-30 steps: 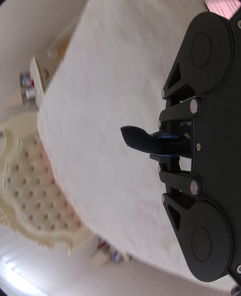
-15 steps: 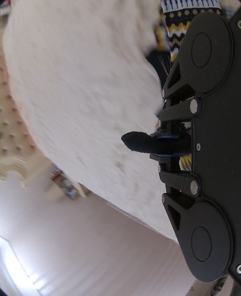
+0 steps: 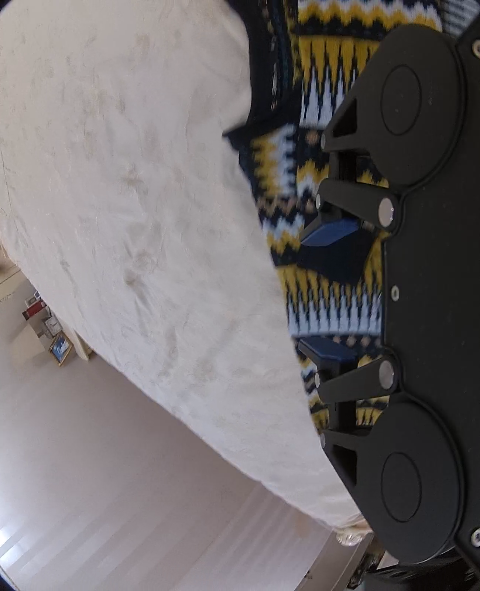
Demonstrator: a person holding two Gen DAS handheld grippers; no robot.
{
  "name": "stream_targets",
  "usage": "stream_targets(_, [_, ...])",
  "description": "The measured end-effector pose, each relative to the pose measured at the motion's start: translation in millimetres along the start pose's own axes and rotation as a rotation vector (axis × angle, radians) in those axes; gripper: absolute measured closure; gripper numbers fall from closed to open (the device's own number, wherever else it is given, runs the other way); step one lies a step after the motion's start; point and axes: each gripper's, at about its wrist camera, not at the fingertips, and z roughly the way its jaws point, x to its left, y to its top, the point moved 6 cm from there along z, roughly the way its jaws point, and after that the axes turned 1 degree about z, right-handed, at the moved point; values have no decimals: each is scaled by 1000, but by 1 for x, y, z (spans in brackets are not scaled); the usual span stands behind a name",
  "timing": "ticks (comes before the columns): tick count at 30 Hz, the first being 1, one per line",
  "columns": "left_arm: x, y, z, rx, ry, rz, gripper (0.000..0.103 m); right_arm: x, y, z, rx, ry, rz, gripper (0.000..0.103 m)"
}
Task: Fold small clothes
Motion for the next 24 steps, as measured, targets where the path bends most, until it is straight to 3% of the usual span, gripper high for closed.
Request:
stream_targets(5, [-34, 20, 18, -13, -44, 9, 21, -66, -10, -34, -12, -113, 46, 30])
stream_targets(13, [-82, 47, 53, -27, -51, 41, 21, -177, -24, -95, -40, -287, 176, 30])
stream_targets(19, [-105, 59, 86, -18, 17, 85, 21, -241, -22, -122, -56, -375, 258, 30])
stream_targets(24, [-99, 49, 122, 82, 74, 68, 21, -280, -12, -126, -55, -416, 281, 30])
